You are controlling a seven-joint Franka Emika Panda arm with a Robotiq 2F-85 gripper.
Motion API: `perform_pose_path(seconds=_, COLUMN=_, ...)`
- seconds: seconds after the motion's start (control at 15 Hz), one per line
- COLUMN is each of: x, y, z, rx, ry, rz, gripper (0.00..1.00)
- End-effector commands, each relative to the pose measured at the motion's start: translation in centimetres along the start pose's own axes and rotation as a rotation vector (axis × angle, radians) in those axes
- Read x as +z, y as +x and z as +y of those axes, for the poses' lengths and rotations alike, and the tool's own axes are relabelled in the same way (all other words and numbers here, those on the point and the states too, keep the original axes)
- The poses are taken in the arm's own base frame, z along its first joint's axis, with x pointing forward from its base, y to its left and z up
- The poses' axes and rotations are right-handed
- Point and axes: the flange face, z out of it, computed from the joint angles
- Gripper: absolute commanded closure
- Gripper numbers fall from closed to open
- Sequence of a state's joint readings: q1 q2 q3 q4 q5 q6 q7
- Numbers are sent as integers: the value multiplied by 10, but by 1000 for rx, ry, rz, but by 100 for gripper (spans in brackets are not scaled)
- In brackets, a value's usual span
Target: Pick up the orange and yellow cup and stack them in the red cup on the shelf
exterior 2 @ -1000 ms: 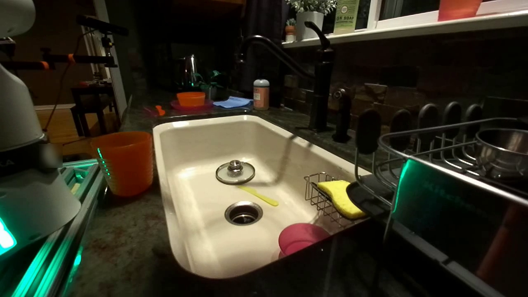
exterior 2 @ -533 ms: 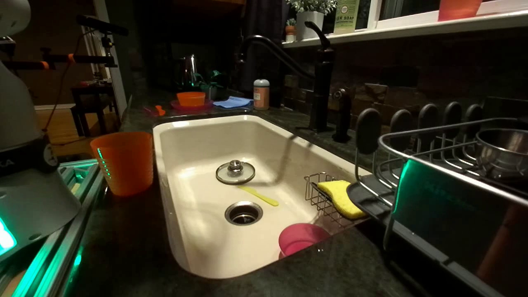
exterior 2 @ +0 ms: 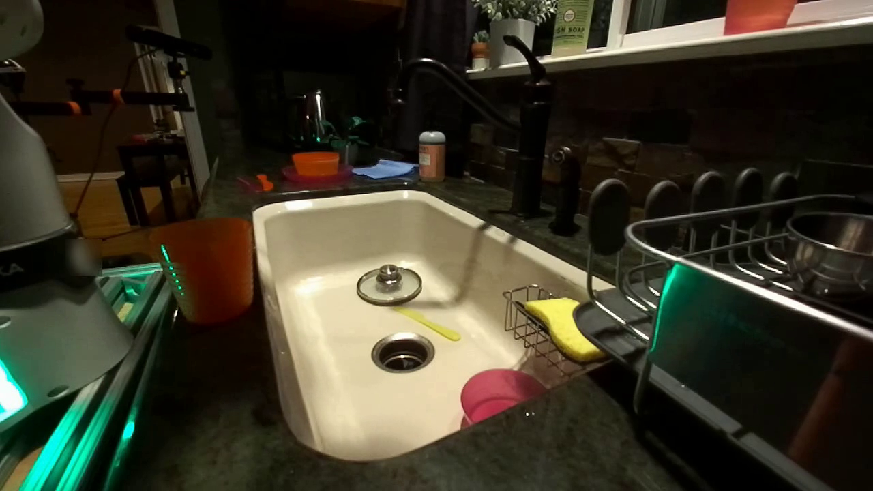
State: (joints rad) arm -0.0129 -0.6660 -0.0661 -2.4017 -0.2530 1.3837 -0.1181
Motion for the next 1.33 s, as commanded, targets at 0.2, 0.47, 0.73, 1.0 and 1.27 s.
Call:
perform_pose_path(seconds=0.2, x=60, y=-12, z=0, rx=-163, ry=67, rz=-10, gripper=0)
perform_pose_path(seconds=0.47, x=87, y=-18, z=5, rx=-246, ry=81, rz=-16, gripper=0)
perform_pose_path(seconds=0.73, x=105, y=-20, z=7, rx=-277, ry=41, rz=-30, gripper=0)
perform_pose_path(seconds=1.0, x=124, y=-17, z=4, rx=-299, ry=-15, rz=-47, gripper=0)
perform_pose_path(seconds=1.27, x=125, y=-11, z=3, rx=-283, ry=0, rz=-69, gripper=0)
